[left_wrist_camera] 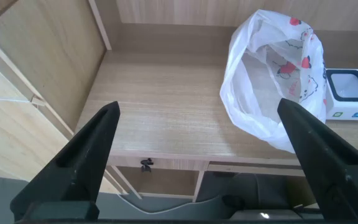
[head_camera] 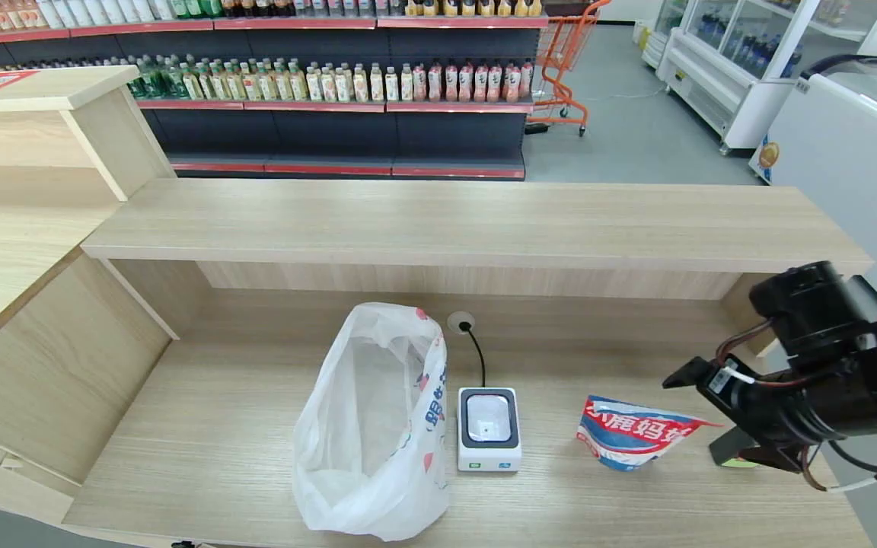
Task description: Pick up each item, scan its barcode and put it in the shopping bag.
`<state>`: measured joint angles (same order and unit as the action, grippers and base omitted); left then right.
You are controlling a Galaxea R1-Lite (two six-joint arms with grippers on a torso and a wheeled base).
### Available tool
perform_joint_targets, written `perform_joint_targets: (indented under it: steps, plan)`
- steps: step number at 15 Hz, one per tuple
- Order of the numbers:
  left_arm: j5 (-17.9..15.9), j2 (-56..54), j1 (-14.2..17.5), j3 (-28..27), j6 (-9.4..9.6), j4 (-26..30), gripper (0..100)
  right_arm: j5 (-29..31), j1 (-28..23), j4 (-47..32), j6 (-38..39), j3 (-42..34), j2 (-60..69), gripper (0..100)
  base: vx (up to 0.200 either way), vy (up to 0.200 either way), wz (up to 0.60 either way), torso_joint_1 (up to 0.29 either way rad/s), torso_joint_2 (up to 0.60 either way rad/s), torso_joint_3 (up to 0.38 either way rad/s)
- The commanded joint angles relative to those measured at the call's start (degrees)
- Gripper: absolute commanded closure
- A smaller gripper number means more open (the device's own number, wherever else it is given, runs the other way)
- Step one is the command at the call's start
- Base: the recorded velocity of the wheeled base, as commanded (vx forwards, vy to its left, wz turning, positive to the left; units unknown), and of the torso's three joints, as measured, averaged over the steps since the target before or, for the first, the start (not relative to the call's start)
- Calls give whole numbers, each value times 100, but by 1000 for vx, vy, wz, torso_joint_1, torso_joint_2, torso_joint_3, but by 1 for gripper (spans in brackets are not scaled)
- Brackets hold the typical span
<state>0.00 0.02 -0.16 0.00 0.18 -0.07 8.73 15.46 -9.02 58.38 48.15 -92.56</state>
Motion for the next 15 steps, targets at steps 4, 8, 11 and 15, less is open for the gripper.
perform_joint_targets:
  steps: [4,8,11,15]
  plan:
    - [0,-2,-2,0,-1,-1,0,129,265,32,305,810,-1211,0,0,0,0,0,0,0]
    - [0,-2,-2,0,-1,-1,0,402,274,199,297,1021,-1800,0,0,0,0,0,0,0]
    - [0,-2,-2,0,-1,-1,0,489,291,366,297,1170,-2205,0,0,0,0,0,0,0]
    - [0,-2,-2,0,-1,-1,0,639,405,366,253,1583,-2741,0,0,0,0,0,0,0]
